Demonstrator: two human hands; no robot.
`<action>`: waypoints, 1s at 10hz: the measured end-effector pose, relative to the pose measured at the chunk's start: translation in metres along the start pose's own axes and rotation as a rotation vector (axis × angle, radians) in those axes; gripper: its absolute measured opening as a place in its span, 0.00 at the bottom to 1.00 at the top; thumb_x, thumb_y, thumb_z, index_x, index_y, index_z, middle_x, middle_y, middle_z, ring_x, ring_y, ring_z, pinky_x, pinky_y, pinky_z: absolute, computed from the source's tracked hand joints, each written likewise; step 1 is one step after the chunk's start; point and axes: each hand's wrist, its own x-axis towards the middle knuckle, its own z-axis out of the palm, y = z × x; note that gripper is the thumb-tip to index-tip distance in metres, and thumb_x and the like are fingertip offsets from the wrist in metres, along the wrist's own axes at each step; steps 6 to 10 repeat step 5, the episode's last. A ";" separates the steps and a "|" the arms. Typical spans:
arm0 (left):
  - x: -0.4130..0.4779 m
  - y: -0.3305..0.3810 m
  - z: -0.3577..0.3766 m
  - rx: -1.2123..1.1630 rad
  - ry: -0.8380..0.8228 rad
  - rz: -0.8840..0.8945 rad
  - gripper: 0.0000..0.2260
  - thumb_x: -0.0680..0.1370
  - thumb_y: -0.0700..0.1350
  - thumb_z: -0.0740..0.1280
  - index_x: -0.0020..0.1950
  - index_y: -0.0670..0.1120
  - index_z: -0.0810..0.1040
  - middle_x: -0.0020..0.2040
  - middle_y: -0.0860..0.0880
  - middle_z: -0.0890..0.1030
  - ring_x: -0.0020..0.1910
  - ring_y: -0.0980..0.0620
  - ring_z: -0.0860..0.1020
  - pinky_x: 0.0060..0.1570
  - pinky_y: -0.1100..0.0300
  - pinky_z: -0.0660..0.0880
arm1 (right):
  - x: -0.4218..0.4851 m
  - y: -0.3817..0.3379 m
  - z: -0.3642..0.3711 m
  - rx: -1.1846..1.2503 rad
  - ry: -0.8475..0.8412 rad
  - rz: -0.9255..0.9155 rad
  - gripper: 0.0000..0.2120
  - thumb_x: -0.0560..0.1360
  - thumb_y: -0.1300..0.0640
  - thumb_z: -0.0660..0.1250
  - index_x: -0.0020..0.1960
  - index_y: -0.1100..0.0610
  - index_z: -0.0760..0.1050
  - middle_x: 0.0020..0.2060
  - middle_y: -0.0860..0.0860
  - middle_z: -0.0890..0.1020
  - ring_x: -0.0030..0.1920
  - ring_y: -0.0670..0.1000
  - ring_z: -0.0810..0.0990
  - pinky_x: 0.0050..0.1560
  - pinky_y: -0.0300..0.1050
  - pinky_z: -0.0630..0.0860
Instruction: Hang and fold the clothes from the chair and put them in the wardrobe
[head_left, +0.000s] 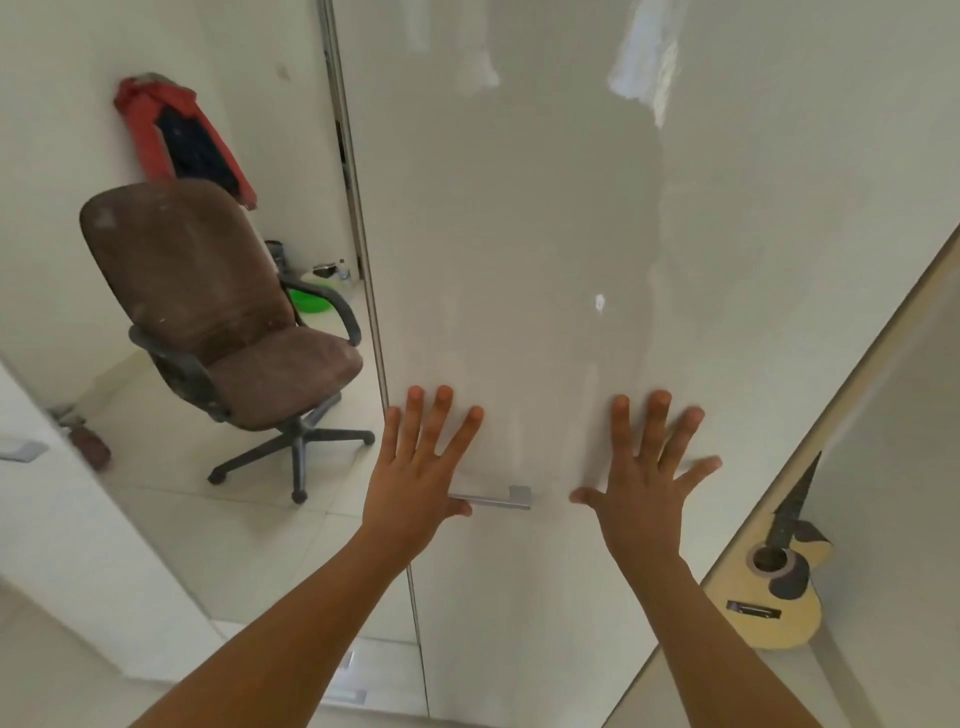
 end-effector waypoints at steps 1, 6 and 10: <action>0.001 0.001 -0.002 0.002 -0.009 -0.015 0.64 0.58 0.64 0.81 0.82 0.50 0.45 0.82 0.40 0.43 0.79 0.34 0.44 0.77 0.38 0.43 | 0.000 0.000 0.000 -0.017 0.007 -0.004 0.74 0.50 0.42 0.84 0.80 0.48 0.36 0.79 0.57 0.36 0.77 0.68 0.36 0.60 0.85 0.51; -0.028 0.024 -0.072 -0.264 -0.302 -0.145 0.51 0.67 0.78 0.61 0.82 0.56 0.46 0.81 0.52 0.33 0.80 0.45 0.38 0.76 0.44 0.58 | -0.036 -0.003 -0.069 0.182 -0.244 -0.069 0.60 0.69 0.49 0.78 0.78 0.40 0.31 0.78 0.46 0.31 0.79 0.59 0.40 0.61 0.58 0.78; -0.028 0.024 -0.072 -0.264 -0.302 -0.145 0.51 0.67 0.78 0.61 0.82 0.56 0.46 0.81 0.52 0.33 0.80 0.45 0.38 0.76 0.44 0.58 | -0.036 -0.003 -0.069 0.182 -0.244 -0.069 0.60 0.69 0.49 0.78 0.78 0.40 0.31 0.78 0.46 0.31 0.79 0.59 0.40 0.61 0.58 0.78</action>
